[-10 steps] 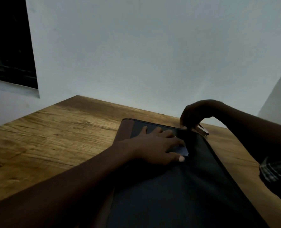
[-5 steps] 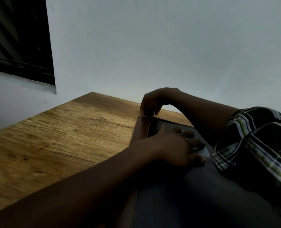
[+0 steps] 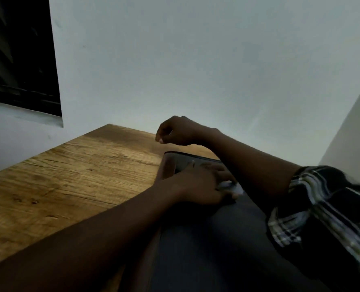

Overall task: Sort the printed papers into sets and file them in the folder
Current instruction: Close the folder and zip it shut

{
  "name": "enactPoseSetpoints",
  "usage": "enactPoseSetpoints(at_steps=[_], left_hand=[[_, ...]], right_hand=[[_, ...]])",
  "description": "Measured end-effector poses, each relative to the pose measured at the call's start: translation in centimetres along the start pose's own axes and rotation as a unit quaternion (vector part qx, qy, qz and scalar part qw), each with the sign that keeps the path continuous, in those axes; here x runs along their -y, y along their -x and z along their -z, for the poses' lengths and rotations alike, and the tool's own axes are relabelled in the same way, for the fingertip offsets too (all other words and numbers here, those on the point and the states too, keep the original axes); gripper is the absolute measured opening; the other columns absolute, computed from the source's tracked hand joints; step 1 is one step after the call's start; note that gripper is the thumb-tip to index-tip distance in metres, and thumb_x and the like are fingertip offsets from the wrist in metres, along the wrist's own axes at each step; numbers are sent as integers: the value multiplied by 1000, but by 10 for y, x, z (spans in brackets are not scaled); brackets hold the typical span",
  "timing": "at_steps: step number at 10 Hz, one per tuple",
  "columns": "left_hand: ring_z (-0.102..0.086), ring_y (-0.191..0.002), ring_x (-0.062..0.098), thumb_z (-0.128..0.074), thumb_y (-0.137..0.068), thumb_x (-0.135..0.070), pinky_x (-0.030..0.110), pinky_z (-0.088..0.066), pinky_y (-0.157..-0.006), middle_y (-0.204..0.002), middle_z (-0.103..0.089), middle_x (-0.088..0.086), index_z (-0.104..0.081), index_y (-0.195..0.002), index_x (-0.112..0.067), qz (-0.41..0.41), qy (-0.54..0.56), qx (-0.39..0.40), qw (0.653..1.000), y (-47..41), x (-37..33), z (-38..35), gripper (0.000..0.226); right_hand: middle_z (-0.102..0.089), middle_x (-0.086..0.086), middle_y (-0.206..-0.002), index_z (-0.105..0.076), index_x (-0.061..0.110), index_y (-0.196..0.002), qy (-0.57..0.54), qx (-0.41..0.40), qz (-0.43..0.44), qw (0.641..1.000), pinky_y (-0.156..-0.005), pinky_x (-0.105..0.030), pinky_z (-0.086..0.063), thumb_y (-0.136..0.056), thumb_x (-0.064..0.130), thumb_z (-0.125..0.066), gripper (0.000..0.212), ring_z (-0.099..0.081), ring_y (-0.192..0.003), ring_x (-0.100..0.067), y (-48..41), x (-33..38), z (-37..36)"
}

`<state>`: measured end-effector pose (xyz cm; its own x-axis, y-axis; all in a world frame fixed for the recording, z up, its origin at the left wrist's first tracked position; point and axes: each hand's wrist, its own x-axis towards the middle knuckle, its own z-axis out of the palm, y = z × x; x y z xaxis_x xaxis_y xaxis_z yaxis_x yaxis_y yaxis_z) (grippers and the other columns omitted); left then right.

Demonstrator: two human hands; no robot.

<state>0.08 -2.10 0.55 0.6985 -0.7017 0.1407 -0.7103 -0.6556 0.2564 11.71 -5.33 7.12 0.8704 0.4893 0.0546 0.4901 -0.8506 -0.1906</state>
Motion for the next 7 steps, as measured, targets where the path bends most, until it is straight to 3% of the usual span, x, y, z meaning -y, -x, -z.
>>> enactPoseSetpoints(at_steps=[1, 2, 3, 4, 5, 6, 7], left_hand=[[-30, -142, 17, -44, -94, -59, 59, -18, -115, -154, -36, -6, -44, -140, -38, 0, -5, -11, 1000, 5, -7, 7, 50], [-39, -135, 14, -52, -92, -56, 44, -34, -111, -149, -42, -7, -49, -138, -34, -11, -6, -35, 999, 10, -12, 12, 51], [-41, -133, 11, -51, -93, -57, 28, -37, -96, -152, -34, -11, -43, -142, -37, -25, -33, -96, 995, 23, -25, 22, 53], [-40, -131, 4, -46, -94, -58, -1, -26, -75, -153, -30, -15, -32, -145, -42, -21, -28, -135, 990, 40, -48, 34, 55], [-41, -132, 6, -33, -87, -74, 7, -34, -97, -153, -28, -16, -20, -147, -47, -35, 17, -107, 994, 63, -66, 35, 67], [-26, -145, 11, -24, -79, -83, 47, -34, -112, -161, -14, -11, -7, -149, -48, 17, -1, -38, 999, 84, -77, 31, 80], [-18, -148, 19, -28, -79, -80, 52, -27, -116, -163, -9, -4, -3, -151, -46, 101, 0, -6, 995, 107, -78, 25, 84]], right_hand=[[-69, 8, -101, -72, 22, -104, -18, -40, 6, 999, -77, -20, -43, -88, 29, -67, 19, -64, -101, -12, 62, -7, 30], [-66, 5, -119, -69, 25, -111, -57, -72, -39, 995, -80, -21, -41, -88, 32, -69, 24, -60, -109, -9, 140, -22, 50], [-51, 4, -139, -55, 31, -131, -99, -125, -110, 981, -88, -26, -40, -87, 41, -68, 47, -52, -122, -15, 209, -34, 46], [-44, 12, -145, -41, 40, -141, -152, -205, -160, 953, -95, -26, -37, -85, 52, -63, 61, -45, -130, -12, 283, -32, 19], [-33, 16, -152, -27, 45, -145, -186, -185, -196, 945, -99, -27, -36, -83, 60, -54, 70, -39, -132, -9, 337, -20, -14], [-33, 12, -151, -20, 38, -150, -189, -173, -213, 943, -91, -21, -36, -84, 62, -53, 77, -40, -121, -3, 355, -16, -38], [-35, 11, -151, -21, 36, -150, -210, -193, -219, 933, -96, -25, -42, -79, 68, -56, 85, -45, -126, -7, 357, -7, -50]])
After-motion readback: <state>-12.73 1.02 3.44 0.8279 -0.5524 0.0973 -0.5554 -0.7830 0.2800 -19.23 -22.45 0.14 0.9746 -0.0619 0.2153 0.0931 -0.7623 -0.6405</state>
